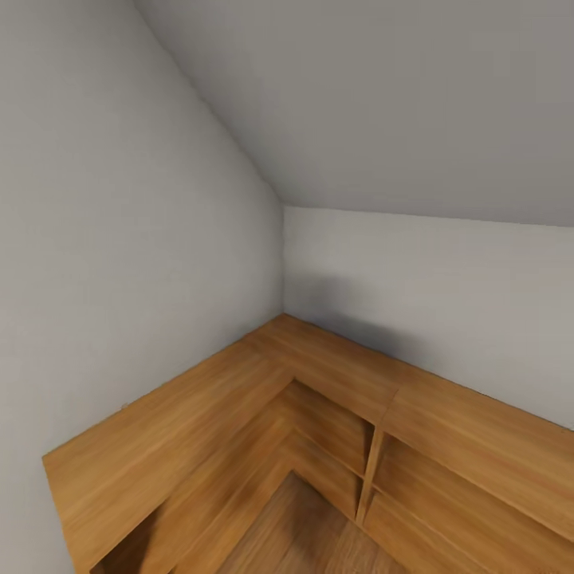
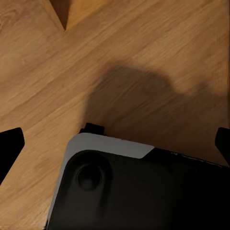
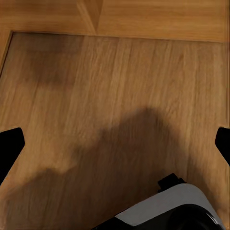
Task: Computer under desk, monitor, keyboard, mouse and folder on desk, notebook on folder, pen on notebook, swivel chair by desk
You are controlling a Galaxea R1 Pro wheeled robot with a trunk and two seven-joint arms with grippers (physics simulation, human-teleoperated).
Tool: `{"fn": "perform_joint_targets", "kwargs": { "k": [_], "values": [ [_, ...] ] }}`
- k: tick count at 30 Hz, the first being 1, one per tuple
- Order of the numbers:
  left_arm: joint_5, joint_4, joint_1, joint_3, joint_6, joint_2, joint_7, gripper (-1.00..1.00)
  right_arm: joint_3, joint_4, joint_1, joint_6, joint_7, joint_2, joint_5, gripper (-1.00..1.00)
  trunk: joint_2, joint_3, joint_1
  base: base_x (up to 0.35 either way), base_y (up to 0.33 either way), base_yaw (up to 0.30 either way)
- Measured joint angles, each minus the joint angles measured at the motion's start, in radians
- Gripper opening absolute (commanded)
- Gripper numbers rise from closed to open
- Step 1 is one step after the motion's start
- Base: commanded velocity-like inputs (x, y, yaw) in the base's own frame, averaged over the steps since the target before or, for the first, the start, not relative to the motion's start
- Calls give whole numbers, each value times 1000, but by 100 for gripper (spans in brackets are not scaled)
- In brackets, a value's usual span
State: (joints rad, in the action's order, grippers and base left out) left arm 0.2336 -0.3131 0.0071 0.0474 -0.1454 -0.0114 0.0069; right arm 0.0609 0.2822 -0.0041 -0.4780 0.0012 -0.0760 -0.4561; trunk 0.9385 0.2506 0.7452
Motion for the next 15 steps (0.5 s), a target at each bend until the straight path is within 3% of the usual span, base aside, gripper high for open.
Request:
{"fn": "perform_joint_targets", "kwargs": {
  "k": [7,10,13,15],
  "values": [
    [6,19,0,4,-7,2,-2,100,-20,-42,0,-29,3,-5,25,100,-42,-19,-23,0,0,-249],
    [3,28,0,8,-49,13,-3,100,-36,-43,0,-61,37,1,36,100,-42,-19,-23,0,0,-251],
    [7,84,0,5,-158,19,-3,100,-57,-51,0,-157,167,21,56,100,-42,-19,-23,0,0,-267],
    [8,106,0,3,-195,20,-4,100,-61,-63,0,-217,207,30,62,100,-42,-19,-23,0,0,-283]
  ]
}}
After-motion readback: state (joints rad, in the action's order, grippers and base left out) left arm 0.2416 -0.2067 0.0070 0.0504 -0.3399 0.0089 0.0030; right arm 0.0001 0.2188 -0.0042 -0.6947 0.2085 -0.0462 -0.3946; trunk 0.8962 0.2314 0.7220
